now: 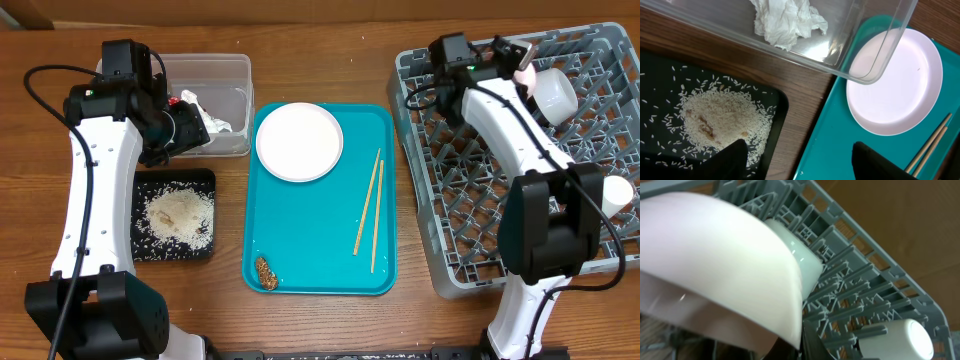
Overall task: Sort waste into correct bins and load items into the dishwasher
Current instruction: 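Carry the pink bowl right and place it in the rack, then grasp a wooden chopstick on the teal tray with the right gripper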
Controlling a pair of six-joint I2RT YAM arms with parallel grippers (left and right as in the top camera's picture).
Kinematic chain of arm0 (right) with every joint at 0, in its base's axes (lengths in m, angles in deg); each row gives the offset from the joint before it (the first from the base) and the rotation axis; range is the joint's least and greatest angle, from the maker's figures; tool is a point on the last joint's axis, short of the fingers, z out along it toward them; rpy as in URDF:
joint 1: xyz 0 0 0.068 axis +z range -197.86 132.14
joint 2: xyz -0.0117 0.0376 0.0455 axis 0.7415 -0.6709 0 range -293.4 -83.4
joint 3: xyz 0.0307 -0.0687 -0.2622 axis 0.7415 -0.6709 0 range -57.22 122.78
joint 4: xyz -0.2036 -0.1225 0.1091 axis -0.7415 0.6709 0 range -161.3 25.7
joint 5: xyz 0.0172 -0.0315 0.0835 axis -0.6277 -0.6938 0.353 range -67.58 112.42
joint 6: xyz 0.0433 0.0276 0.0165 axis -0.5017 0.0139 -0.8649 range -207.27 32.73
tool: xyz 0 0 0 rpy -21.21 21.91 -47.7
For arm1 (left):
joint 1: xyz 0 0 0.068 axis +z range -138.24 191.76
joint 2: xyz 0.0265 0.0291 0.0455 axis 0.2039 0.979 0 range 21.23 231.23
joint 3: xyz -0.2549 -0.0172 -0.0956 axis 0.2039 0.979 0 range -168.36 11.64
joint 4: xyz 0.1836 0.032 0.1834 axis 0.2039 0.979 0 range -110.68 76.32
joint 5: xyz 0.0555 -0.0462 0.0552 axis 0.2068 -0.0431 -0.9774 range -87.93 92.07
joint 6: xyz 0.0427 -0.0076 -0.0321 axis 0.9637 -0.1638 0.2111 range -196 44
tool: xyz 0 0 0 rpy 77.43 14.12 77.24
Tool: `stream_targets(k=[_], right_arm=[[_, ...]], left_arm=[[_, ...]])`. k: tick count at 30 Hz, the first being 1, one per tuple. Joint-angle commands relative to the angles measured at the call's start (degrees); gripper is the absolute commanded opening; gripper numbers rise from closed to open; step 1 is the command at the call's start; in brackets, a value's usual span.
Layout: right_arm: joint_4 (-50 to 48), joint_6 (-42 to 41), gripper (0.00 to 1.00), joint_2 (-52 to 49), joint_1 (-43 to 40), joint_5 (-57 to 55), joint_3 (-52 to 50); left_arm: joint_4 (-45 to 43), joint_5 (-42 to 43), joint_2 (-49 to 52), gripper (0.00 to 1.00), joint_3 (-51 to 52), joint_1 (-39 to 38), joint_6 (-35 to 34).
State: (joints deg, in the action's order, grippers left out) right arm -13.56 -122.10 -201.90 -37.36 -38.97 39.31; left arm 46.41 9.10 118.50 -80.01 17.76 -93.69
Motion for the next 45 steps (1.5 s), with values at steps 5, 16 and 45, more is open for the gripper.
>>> stream_targets(k=[5,16,45], right_arm=[[3.1,-1.5,0.38,1.3,4.3,9.0,0.2],[2.5,6.7,0.83,17.7,5.2,37.4,1.2],[-1.5,2.9,0.77,9.7,24.7,69.8,-17.8]], left_arm=[[-0.3,0.1,-1.6,0.69,-1.2,-0.4,-0.8],[-0.7,0.1,-1.6,0.74,-1.2,-0.4,-0.8],[-1.3,0.1,-1.5,0.83,-1.2,-0.5,-0.8]])
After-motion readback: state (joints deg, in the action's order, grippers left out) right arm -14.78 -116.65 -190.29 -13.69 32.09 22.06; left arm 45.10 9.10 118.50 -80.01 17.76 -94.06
